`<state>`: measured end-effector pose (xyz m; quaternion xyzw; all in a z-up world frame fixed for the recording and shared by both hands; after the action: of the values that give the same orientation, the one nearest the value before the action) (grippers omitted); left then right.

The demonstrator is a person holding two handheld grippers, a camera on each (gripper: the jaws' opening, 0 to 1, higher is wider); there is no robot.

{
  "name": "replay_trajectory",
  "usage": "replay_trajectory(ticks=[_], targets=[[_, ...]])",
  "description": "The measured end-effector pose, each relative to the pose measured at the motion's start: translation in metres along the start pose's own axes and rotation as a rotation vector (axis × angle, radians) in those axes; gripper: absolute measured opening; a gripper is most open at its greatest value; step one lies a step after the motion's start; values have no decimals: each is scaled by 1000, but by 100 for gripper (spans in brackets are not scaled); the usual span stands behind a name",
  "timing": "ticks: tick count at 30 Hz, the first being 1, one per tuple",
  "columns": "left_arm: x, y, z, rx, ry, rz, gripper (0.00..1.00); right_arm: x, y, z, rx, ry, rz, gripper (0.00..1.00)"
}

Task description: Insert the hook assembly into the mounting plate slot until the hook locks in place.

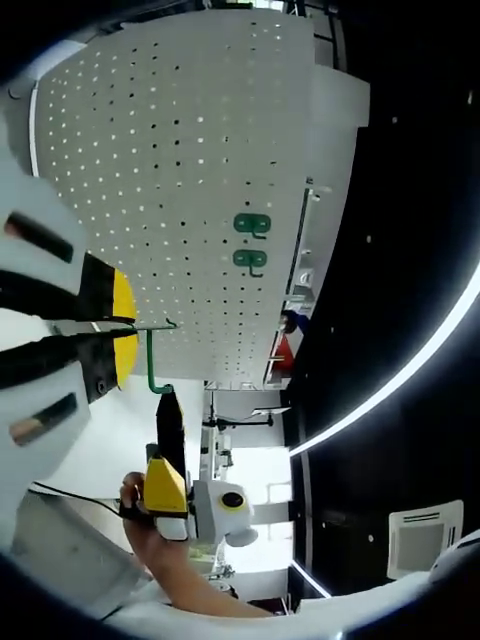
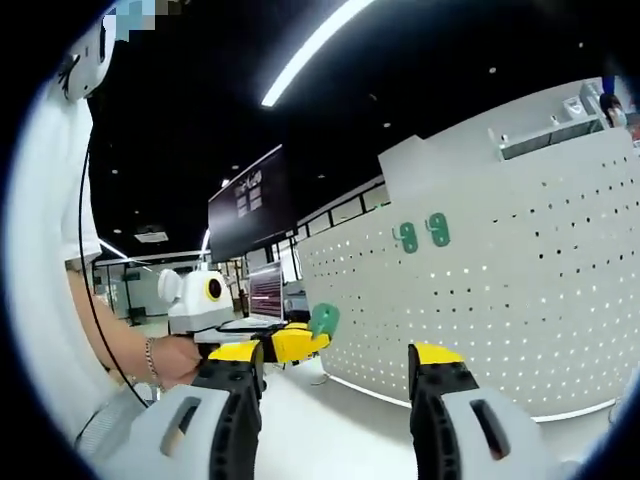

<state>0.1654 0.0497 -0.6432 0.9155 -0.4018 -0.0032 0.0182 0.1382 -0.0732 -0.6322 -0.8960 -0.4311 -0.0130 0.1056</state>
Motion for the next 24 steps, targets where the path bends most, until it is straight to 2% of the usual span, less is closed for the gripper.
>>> replay_trajectory(ticks=[11,24], targets=[[0,-2,-3,7,4,-10,2,19,-2,-3,5,7,-19,56],[0,0,-3,-1,7,-8,2,36,-5,-5,16,-17,-27,45]])
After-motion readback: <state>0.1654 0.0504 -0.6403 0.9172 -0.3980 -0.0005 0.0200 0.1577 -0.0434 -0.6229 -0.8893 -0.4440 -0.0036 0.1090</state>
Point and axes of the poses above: the point that each gripper's makers call its tool centre point, and the gripper's own axes: x roughly forward along the fingers, y roughly to its right, z roughly out of its underside, the point moved 5 cm from there along -x, roughly backward along the fingers, and after that the axes turned 1 degree about -z, right-handed, at the moved point
